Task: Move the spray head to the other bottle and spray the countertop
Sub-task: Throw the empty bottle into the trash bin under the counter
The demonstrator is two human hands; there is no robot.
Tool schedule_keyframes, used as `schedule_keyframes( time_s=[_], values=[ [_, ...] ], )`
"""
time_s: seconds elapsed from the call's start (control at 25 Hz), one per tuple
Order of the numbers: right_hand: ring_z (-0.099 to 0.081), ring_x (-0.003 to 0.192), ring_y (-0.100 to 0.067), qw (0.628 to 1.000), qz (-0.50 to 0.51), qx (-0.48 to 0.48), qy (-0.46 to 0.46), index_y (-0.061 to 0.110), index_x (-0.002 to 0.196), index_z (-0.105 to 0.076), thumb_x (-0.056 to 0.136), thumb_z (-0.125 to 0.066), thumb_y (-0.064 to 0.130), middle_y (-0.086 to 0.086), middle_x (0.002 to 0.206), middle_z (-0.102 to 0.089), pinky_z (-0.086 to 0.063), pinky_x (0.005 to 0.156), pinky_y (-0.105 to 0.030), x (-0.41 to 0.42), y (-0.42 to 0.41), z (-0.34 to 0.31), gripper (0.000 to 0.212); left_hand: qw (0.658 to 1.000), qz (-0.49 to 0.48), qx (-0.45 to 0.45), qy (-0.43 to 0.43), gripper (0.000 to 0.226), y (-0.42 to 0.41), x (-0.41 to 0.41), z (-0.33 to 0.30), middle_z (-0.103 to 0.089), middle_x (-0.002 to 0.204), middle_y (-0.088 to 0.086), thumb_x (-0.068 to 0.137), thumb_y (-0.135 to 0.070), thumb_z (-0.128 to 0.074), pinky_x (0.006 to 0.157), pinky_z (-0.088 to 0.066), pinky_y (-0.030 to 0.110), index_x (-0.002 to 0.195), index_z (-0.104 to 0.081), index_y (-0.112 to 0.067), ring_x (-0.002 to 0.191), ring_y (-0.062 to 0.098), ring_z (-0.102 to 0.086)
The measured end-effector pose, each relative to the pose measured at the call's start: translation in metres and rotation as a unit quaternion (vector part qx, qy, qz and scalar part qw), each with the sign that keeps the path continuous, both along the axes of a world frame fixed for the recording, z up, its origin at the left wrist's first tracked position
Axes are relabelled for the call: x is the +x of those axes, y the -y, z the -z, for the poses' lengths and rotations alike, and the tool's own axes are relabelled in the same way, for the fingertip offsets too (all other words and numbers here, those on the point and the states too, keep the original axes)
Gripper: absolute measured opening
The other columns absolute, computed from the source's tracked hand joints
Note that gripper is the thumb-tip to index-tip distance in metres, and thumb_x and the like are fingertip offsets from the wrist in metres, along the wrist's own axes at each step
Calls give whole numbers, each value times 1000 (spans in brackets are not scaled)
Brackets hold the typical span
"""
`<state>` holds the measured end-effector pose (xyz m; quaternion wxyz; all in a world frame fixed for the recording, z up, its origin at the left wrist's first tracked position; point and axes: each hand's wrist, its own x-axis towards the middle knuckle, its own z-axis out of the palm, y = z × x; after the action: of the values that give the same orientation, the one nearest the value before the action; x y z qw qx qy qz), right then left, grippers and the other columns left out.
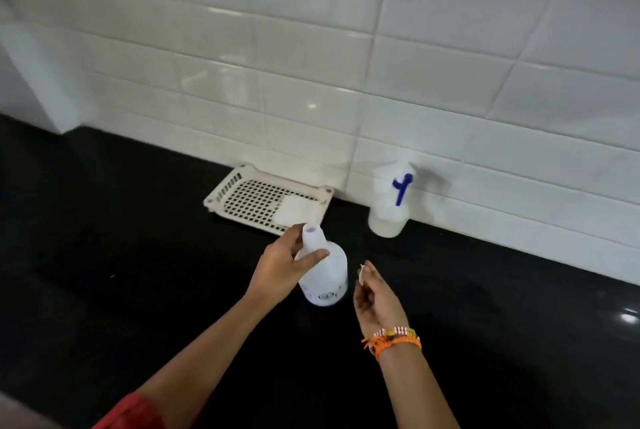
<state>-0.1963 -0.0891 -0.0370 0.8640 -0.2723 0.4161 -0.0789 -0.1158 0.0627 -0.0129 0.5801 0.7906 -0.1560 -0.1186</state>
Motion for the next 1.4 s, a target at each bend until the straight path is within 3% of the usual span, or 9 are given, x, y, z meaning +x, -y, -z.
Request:
schedule_keyframes(
  time_s=[0.2,0.36,0.56,0.72,0.88,1.0,1.16,1.32,1.4],
  values=[
    [-64,85,-12,988,-154,-5,26,8,104,-68,84,-64,3,-5,95,-70,-59,63,-19,-12,-101,1,21,994,-99,-39,-24,41,-147,-63,-13,-68,112,-13,77,-31,-73,87,-52,28,114,-59,-40,106,8,-64],
    [-66,79,-13,942,-330,-40,51,11,100,-71,84,-64,2,-4,85,-72,-58,60,-20,-26,-219,-5,19,970,-240,-41,-5,37,-284,-131,-25,-71,106,-12,79,-21,-73,74,-56,24,112,-61,-33,96,6,-67],
    [-67,63,-7,899,-431,-43,64,12,92,-70,85,-59,-3,-1,74,-71,-57,59,-17,-56,-356,5,20,930,-366,-23,-18,32,-436,-232,-16,-72,93,-8,76,-26,-75,71,-51,25,105,-62,-30,80,6,-67],
    [-69,62,-5,875,-484,-10,19,12,91,-69,86,-57,-2,0,70,-73,-57,58,-16,-100,-449,43,19,898,-436,-14,-59,42,-520,-316,18,-71,103,-10,65,-43,-72,82,-53,30,105,-62,-37,97,8,-67],
    [-68,57,-4,847,-529,-37,-27,11,92,-67,88,-55,-3,1,66,-72,-55,52,-16,-140,-499,84,19,878,-465,13,-112,40,-562,-367,66,-68,106,-17,68,-46,-68,89,-51,34,106,-61,-39,103,4,-62],
    [-64,53,-6,819,-566,-65,-67,7,95,-66,88,-54,-7,-5,73,-68,-54,50,-17,-163,-519,120,20,862,-483,14,-154,36,-578,-382,104,-67,105,-22,70,-48,-65,89,-51,34,105,-59,-43,104,1,-61],
    [-60,49,-6,763,-621,-121,-133,6,95,-66,87,-55,-8,-4,70,-66,-53,49,-18,-173,-543,174,20,833,-514,21,-204,35,-589,-389,151,-66,101,-24,68,-51,-61,87,-51,35,102,-59,-43,103,1,-60],
    [-57,50,-9,728,-648,-134,-178,3,103,-64,85,-58,-8,-4,64,-63,-51,48,-20,-171,-568,226,22,829,-506,34,-235,34,-608,-381,195,-66,100,-25,69,-54,-60,83,-52,35,102,-57,-44,99,0,-60],
    [-55,52,-13,690,-683,-148,-189,2,111,-62,84,-59,-8,-6,65,-61,-50,47,-22,-168,-573,262,29,829,-501,37,-246,33,-618,-371,218,-66,99,-25,69,-54,-62,81,-52,33,100,-56,-47,97,0,-61]
  ],
)
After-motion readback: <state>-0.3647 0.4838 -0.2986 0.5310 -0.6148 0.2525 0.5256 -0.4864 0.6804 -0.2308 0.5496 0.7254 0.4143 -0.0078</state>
